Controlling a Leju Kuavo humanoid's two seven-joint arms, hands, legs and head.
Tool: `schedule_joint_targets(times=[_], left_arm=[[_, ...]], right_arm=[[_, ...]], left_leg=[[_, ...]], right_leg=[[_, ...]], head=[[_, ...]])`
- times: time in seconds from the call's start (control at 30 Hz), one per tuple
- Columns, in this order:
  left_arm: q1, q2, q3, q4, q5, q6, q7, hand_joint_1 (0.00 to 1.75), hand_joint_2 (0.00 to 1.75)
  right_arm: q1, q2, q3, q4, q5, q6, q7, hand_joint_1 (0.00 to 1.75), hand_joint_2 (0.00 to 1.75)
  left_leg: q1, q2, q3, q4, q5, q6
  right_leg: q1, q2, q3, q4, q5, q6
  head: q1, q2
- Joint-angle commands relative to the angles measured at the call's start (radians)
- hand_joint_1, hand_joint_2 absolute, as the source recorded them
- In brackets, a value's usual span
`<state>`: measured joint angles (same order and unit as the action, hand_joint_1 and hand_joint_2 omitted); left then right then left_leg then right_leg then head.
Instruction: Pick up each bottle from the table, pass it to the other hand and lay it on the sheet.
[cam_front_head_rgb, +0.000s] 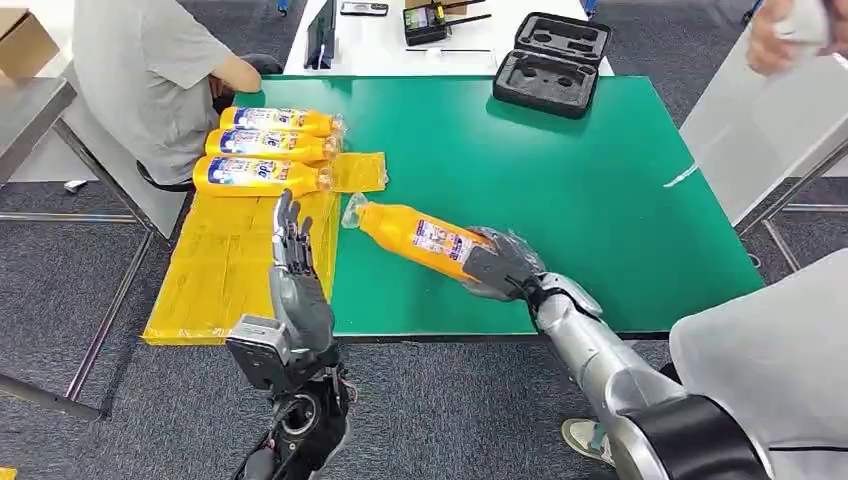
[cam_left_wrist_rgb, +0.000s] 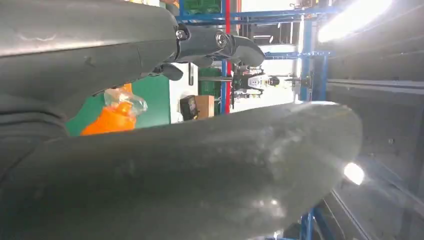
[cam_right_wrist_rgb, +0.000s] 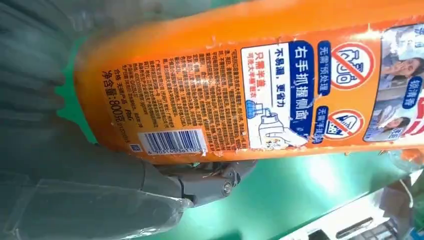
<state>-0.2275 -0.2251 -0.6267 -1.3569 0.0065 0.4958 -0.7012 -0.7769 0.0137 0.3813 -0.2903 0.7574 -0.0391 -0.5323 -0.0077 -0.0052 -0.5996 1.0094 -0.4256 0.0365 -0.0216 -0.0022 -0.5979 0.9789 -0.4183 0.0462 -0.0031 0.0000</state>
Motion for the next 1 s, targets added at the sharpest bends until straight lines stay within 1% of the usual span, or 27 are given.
schedule_joint_targets(times=[0.03,0.07,0.1,0.13,0.17,0.2,0.23,0.27,0.3,0.33,0.37,0.43,0.5,0.53,0.6,0.63,0.67,0.7,0.73,0.77,0.8,0.9,1.0], left_arm=[[0.029,-0.020,0.131,-0.018,0.016,0.027,0.003,0.00,0.00],[0.036,-0.025,0.149,-0.021,0.022,0.023,0.003,0.00,0.00],[0.039,-0.028,0.159,-0.019,0.024,0.021,0.003,0.00,0.00],[0.042,-0.036,0.180,-0.003,0.028,0.017,0.003,0.00,0.00],[0.069,-0.044,0.191,0.003,0.027,0.013,0.003,0.00,0.00],[0.043,-0.050,0.208,0.048,0.040,0.000,0.003,0.00,0.00],[0.043,-0.050,0.208,0.048,0.040,0.000,0.003,0.00,0.00],[0.015,-0.041,0.176,0.145,0.116,-0.008,0.003,0.00,0.00],[0.038,-0.078,0.185,0.150,0.069,-0.018,0.021,0.00,0.00],[-0.006,-0.101,0.263,0.265,0.066,-0.105,0.003,0.00,0.00],[-0.026,-0.073,0.211,0.283,0.128,-0.077,0.003,0.00,0.00],[-0.012,-0.097,0.236,0.302,0.076,-0.089,0.003,0.00,0.00],[-0.008,-0.097,0.243,0.311,0.052,-0.053,0.003,0.00,0.00],[-0.010,-0.095,0.249,0.330,0.050,-0.034,0.003,0.00,0.00],[-0.022,-0.090,0.243,0.374,0.053,-0.028,0.003,0.00,0.00],[-0.030,-0.087,0.228,0.397,0.047,-0.034,0.003,0.00,0.00],[-0.031,-0.087,0.220,0.403,0.043,-0.031,0.003,0.00,0.00],[-0.033,-0.086,0.212,0.407,0.041,-0.031,0.003,0.00,0.00],[-0.034,-0.087,0.202,0.415,0.040,-0.031,0.003,0.00,0.00],[-0.037,-0.086,0.184,0.425,0.040,-0.038,0.003,0.00,0.00],[-0.040,-0.089,0.175,0.436,0.043,-0.049,0.003,0.00,0.00],[-0.040,-0.089,0.175,0.436,0.043,-0.049,0.003,0.00,0.00],[-0.040,-0.089,0.175,0.436,0.043,-0.049,0.003,0.00,0.00]], right_arm=[[0.099,0.014,-0.206,-0.126,-0.215,-0.104,-0.166,1.75,1.75],[0.137,0.002,-0.187,-0.186,-0.284,-0.108,-0.166,1.75,1.75],[0.153,-0.005,-0.169,-0.213,-0.316,-0.116,-0.166,1.75,1.75],[0.186,-0.020,-0.127,-0.273,-0.389,-0.128,-0.166,1.75,1.75],[0.181,-0.028,-0.071,-0.304,-0.509,-0.114,-0.166,1.75,1.75],[0.233,-0.037,-0.066,-0.373,-0.551,-0.089,-0.166,1.75,1.75],[0.233,-0.037,-0.066,-0.373,-0.551,-0.089,-0.166,1.75,1.75],[0.292,-0.043,-0.037,-0.473,-0.642,0.003,-0.166,1.75,1.75],[0.336,-0.043,-0.063,-0.533,-0.628,0.044,-0.166,1.75,1.75],[0.318,-0.036,-0.046,-0.543,-0.655,0.091,-0.166,1.75,1.75],[0.323,-0.031,-0.017,-0.561,-0.661,0.087,-0.166,1.75,1.75],[0.378,-0.031,0.034,-0.650,-0.658,0.093,-0.166,1.75,1.75],[0.399,-0.029,0.067,-0.693,-0.642,0.062,-0.166,1.75,1.75],[0.399,-0.023,0.082,-0.692,-0.624,0.036,-0.166,1.75,1.75],[0.386,-0.021,0.099,-0.665,-0.614,0.017,-0.166,1.75,1.75],[0.378,-0.020,0.107,-0.652,-0.617,0.025,-0.166,1.75,1.75],[0.375,-0.018,0.107,-0.644,-0.622,0.035,-0.166,1.75,1.75],[0.371,-0.015,0.106,-0.631,-0.628,0.051,-0.166,1.75,1.75],[0.366,-0.011,0.105,-0.615,-0.632,0.065,-0.166,1.75,1.75],[0.356,-0.007,0.107,-0.596,-0.622,0.068,-0.166,1.75,1.75],[0.343,0.001,0.113,-0.566,-0.611,0.070,-0.166,1.75,1.75],[0.343,0.001,0.113,-0.566,-0.611,0.070,-0.166,1.75,1.75],[0.343,0.001,0.113,-0.566,-0.611,0.070,-0.166,1.75,1.75]], left_leg=[[0.002,0.001,0.003,0.000,-0.001,-0.002],[0.001,0.001,0.003,0.000,-0.001,-0.002],[0.002,0.001,0.004,0.000,-0.002,-0.003],[0.002,0.001,0.005,0.000,-0.003,-0.003],[0.002,-0.001,0.003,-0.001,-0.001,-0.002],[0.002,-0.001,0.005,-0.001,-0.002,-0.003],[0.001,0.001,0.002,0.000,-0.001,-0.002],[0.001,0.000,0.003,-0.001,-0.002,-0.002],[0.002,0.000,0.004,0.000,-0.002,-0.003],[0.001,-0.002,0.003,-0.001,-0.001,-0.002],[0.002,-0.003,0.004,-0.001,-0.002,-0.002],[0.002,0.000,0.005,-0.001,-0.002,-0.003],[0.002,0.001,0.004,0.000,-0.003,-0.003],[0.002,0.001,0.002,-0.001,-0.002,-0.002],[0.003,0.001,0.005,-0.001,-0.003,-0.003],[0.002,0.000,0.003,0.000,-0.002,-0.002],[0.002,0.001,0.004,-0.001,-0.002,-0.003],[0.001,0.001,0.003,0.000,-0.002,-0.002],[0.002,0.001,0.004,0.000,-0.002,-0.003],[0.001,0.000,0.002,0.000,-0.001,-0.001],[0.002,0.001,0.003,0.000,-0.002,-0.002],[0.001,0.000,0.001,0.000,-0.001,-0.001],[0.002,0.000,0.003,0.000,-0.002,-0.002]], right_leg=[[0.002,0.001,0.003,0.000,-0.001,-0.002],[0.001,0.001,0.003,0.000,-0.001,-0.002],[0.002,0.001,0.004,-0.001,-0.001,-0.003],[0.003,0.001,0.005,-0.001,-0.002,-0.003],[0.002,-0.001,0.003,-0.001,-0.001,-0.002],[0.002,-0.001,0.006,-0.002,-0.002,-0.003],[0.001,0.001,0.002,-0.001,-0.001,-0.002],[0.002,0.000,0.004,-0.001,-0.001,-0.002],[0.002,0.000,0.005,-0.001,-0.002,-0.003],[0.001,-0.002,0.004,-0.002,-0.001,-0.002],[0.002,-0.003,0.006,-0.003,-0.002,-0.002],[0.002,0.000,0.005,-0.001,-0.001,-0.003],[0.003,0.000,0.005,-0.001,-0.002,-0.003],[0.002,0.001,0.002,-0.001,-0.001,-0.002],[0.003,0.000,0.005,-0.002,-0.002,-0.003],[0.002,-0.001,0.003,-0.001,-0.001,-0.002],[0.002,0.001,0.004,-0.001,-0.001,-0.003],[0.001,0.001,0.002,-0.001,-0.001,-0.002],[0.003,0.000,0.004,-0.001,-0.001,-0.003],[0.001,0.000,0.002,-0.001,-0.001,-0.002],[0.002,0.000,0.003,-0.001,-0.001,-0.002],[0.001,0.000,0.001,-0.001,-0.001,-0.001],[0.002,0.000,0.003,-0.001,-0.001,-0.002]], head=[[0.000,0.000],[0.000,0.000],[0.000,0.000],[0.000,0.000],[0.000,0.000],[0.000,0.000],[0.000,0.000],[0.000,0.000],[0.000,0.000],[0.000,0.000],[0.001,0.000],[0.000,0.000],[0.000,0.000],[0.000,0.000],[0.000,0.000],[0.000,0.000],[-0.001,0.000],[0.000,0.000],[0.000,0.000],[0.000,0.000],[0.000,0.000],[0.000,0.000],[0.000,0.000]])
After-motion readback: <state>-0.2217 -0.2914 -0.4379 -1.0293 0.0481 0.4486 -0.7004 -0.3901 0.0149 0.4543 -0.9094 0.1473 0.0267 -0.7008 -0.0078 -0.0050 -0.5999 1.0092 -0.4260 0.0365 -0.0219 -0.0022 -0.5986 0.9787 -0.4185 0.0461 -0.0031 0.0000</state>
